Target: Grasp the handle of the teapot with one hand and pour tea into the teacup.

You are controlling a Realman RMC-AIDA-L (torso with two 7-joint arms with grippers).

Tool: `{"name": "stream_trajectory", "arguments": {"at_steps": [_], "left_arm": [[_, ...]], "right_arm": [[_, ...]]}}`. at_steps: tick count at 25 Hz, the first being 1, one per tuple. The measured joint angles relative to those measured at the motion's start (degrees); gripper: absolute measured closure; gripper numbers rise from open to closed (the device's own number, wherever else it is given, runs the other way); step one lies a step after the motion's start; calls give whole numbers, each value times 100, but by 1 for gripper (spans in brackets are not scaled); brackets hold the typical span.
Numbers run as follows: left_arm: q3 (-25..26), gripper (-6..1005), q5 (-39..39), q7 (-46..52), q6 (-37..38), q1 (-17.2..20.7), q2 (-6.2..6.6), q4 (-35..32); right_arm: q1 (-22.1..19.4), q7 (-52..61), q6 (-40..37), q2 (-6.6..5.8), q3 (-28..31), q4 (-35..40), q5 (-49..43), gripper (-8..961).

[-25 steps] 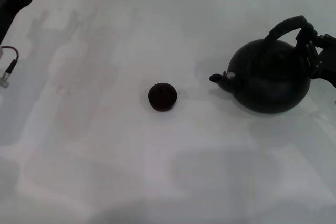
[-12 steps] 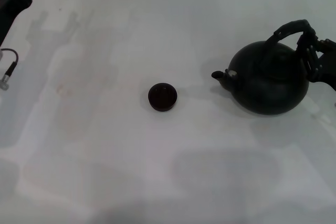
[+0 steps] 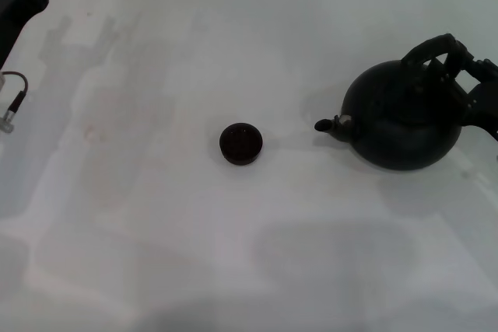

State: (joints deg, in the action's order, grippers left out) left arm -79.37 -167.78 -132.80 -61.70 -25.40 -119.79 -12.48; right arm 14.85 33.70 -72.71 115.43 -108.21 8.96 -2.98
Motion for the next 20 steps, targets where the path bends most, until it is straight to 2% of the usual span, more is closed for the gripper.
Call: {"name": "stream_trajectory", "arguments": {"at_steps": [4, 16, 20], "left_arm": [[0, 137, 0, 0, 0, 0, 0, 0], [0, 137, 0, -6, 0, 0, 0, -13], [0, 138, 0, -69, 0, 0, 0, -11]], "right_arm": [[-54, 287, -114, -3, 7, -8, -1, 517], [-481, 629, -950, -25, 97, -139, 43, 73], [-560, 463, -1077, -7, 669, -156, 120, 71]]}}
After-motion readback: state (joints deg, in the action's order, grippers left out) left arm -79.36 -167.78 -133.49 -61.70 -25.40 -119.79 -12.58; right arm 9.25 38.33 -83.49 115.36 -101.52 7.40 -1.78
